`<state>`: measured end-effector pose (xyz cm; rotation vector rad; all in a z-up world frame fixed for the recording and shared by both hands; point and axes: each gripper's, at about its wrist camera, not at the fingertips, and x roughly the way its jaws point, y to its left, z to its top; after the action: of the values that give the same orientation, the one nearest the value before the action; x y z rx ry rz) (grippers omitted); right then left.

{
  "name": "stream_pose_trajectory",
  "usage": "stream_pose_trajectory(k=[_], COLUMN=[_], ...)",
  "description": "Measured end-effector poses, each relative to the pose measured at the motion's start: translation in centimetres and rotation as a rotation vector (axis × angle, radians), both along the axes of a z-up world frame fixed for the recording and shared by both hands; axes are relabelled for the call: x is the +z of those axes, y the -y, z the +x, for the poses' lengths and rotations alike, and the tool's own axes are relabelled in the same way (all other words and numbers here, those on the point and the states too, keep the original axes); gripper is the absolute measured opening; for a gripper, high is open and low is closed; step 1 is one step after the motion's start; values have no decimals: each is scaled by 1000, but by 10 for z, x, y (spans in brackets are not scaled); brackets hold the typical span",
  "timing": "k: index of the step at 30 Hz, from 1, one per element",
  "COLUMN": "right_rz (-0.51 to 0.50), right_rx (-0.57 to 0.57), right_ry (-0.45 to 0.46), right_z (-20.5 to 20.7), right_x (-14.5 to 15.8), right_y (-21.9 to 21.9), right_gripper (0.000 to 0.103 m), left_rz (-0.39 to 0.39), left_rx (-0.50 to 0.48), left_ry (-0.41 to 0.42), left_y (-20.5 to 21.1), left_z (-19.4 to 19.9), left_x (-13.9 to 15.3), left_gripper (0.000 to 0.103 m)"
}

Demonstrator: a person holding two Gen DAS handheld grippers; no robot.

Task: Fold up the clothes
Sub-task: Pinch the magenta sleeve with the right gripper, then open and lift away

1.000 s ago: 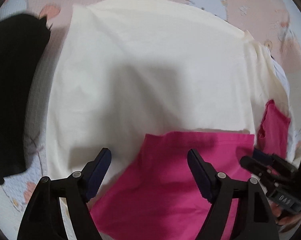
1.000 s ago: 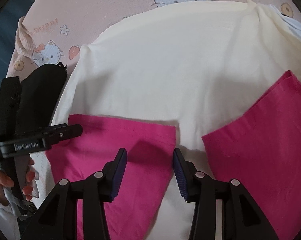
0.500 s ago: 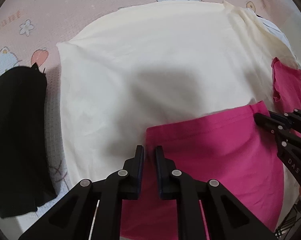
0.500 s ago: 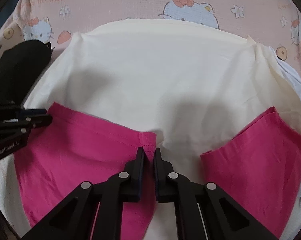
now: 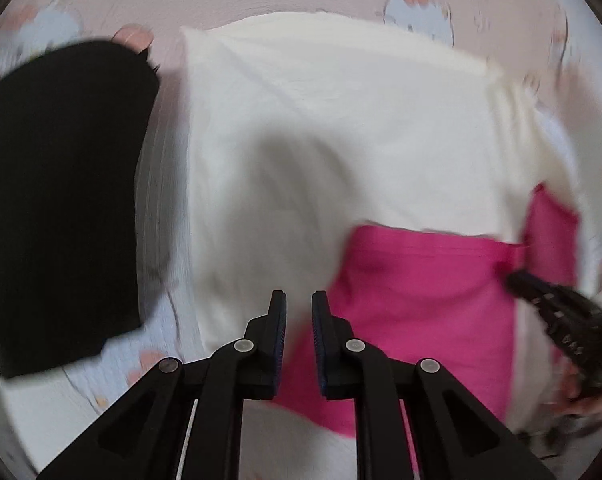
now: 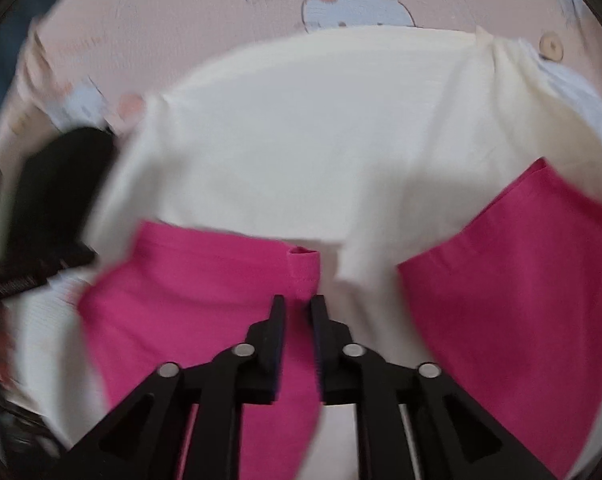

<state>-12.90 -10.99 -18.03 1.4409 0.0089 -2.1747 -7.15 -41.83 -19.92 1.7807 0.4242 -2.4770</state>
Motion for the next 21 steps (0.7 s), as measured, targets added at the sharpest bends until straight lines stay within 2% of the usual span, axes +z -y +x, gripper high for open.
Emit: stream_pose_trajectory(k=[1, 2, 4, 8, 9, 10, 12, 13, 14, 15, 18, 21], right_rz=[-25, -48, -70, -69, -72, -71, -73, -79, -86, -97, -106, -105], right_rx=[11, 20, 38, 63, 72, 74, 80, 88, 93, 92, 68, 17], right_ry=[-14, -29, -72, -101, -103, -104, -105, -106, -109, -115, -137, -128], right_z=[4, 8, 18, 40, 46, 49, 57, 64, 71, 78, 96, 104], right_x=[5, 10, 19, 30, 32, 34, 37, 40, 42, 45, 51, 52], right_y=[-4, -8, -17, -39, -46, -51, -62, -71, -79, -87, -113, -142], right_gripper=[47, 51, 53, 53, 53, 53, 53, 53, 53, 53, 53, 53], left_rz=[31, 73, 169, 221, 245, 307, 415, 453, 462, 471, 449, 359], left_rx=[13, 20, 37, 44, 47, 66, 125, 167, 184, 202, 236, 243], left_ry=[0, -1, 1, 5, 5, 13, 53, 84, 77, 70, 30, 21], left_y=[3, -2, -15, -32, -36, -38, -51, -53, -58, -63, -73, -81], left_z=[7, 14, 32, 55, 62, 68, 58, 69, 74, 78, 86, 88], left_x=[4, 5, 7, 1, -4, -10, -30, -41, -46, -51, -55, -46], left_gripper=[11, 11, 11, 12, 12, 12, 23, 43, 62, 65, 65, 65])
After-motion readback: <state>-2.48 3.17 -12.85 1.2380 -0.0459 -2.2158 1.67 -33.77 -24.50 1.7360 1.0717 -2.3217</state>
